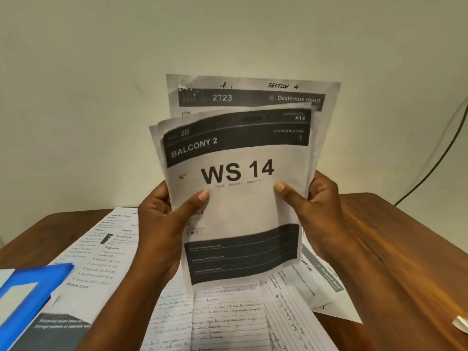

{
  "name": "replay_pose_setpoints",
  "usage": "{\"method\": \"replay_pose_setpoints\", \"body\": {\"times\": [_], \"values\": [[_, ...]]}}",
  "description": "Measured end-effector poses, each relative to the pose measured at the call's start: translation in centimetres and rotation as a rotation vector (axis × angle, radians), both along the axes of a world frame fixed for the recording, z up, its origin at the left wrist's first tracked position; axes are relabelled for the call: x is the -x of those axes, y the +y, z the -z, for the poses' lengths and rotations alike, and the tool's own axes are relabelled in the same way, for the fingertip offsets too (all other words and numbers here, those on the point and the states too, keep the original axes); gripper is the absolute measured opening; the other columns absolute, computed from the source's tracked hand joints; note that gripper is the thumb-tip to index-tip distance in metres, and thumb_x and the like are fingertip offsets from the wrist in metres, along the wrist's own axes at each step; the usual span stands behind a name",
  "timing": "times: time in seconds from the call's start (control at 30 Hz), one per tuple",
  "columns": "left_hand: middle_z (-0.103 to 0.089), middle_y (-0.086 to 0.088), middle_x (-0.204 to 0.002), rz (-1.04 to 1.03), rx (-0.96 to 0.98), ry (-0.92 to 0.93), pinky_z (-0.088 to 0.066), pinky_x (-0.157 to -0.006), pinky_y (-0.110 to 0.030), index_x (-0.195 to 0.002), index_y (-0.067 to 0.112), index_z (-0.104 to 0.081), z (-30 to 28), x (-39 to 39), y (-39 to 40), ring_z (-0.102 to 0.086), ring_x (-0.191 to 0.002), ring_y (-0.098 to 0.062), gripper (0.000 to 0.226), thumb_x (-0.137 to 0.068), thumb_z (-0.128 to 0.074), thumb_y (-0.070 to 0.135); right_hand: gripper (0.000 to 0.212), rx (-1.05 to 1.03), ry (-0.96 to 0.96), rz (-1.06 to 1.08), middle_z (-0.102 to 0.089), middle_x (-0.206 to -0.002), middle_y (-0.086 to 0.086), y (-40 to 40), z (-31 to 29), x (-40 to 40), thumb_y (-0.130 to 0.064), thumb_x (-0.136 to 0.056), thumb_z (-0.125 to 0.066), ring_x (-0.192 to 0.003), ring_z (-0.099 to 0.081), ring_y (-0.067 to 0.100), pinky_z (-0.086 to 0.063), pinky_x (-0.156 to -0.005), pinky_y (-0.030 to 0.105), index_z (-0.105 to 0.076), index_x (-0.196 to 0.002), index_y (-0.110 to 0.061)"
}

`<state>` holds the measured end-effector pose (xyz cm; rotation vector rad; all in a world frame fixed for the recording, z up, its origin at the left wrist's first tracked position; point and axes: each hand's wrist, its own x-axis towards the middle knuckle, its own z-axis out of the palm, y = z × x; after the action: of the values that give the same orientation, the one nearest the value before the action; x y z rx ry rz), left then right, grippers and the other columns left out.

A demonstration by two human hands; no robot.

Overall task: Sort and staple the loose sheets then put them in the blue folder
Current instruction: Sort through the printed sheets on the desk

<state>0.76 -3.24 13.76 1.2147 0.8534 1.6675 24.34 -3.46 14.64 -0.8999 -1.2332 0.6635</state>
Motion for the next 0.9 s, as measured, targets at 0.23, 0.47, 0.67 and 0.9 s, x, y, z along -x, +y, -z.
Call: {"method": "replay_pose_setpoints", "body": {"times": [0.23,0.47,0.67,0.9], "values": [[-0.081,0.001,-0.100,0.017,0.096,0.090,-0.065,-0.066,-0.033,-0.109,0.015,-0.072,1.2,0.3,0.7,-0.079,-0.087,-0.025,0.035,-0.076,-0.080,0.020,0.031,0.101,-0.009,-0.047,-0.076,-0.100,-0.023,1.1,2.1,0.3,-0.034,-0.080,-0.078,-0.101,-0.073,0.018,-0.061,-0.078,0.029,-0.064,-0.107,-0.035],[-0.080,0.009,-0.093,-0.022,0.145,0.128,-0.059,-0.064,-0.029,-0.106,0.028,-0.070,2.1,-0.4,1.3,-0.076,-0.082,-0.023,0.033,-0.076,-0.083,0.029,0.024,0.076,-0.050,-0.021,-0.073,-0.089,-0.032,1.3,2.1,0.7,-0.017,-0.093,-0.075,-0.092,-0.073,0.007,-0.058,-0.068,0.018,-0.063,-0.102,-0.036],[-0.080,0.011,-0.084,-0.012,0.172,0.156,-0.056,-0.051,-0.017,-0.104,0.024,-0.069,2.8,-0.7,1.3,-0.076,-0.072,-0.013,0.021,-0.087,-0.078,0.019,0.022,0.130,-0.086,-0.024,-0.066,-0.102,-0.023,1.1,2.5,1.0,-0.021,-0.096,-0.072,-0.093,-0.067,0.009,-0.055,-0.064,0.015,-0.059,-0.101,-0.038],[-0.081,0.009,-0.090,-0.089,0.134,0.192,-0.059,-0.054,-0.023,-0.104,0.023,-0.070,1.4,1.7,1.4,-0.078,-0.078,-0.016,0.017,-0.089,-0.077,0.020,0.022,0.208,0.047,-0.123,-0.080,-0.098,0.007,0.8,0.2,-1.4,-0.031,-0.100,-0.066,-0.080,-0.076,0.022,-0.061,-0.066,0.033,-0.070,-0.111,-0.012]]}}
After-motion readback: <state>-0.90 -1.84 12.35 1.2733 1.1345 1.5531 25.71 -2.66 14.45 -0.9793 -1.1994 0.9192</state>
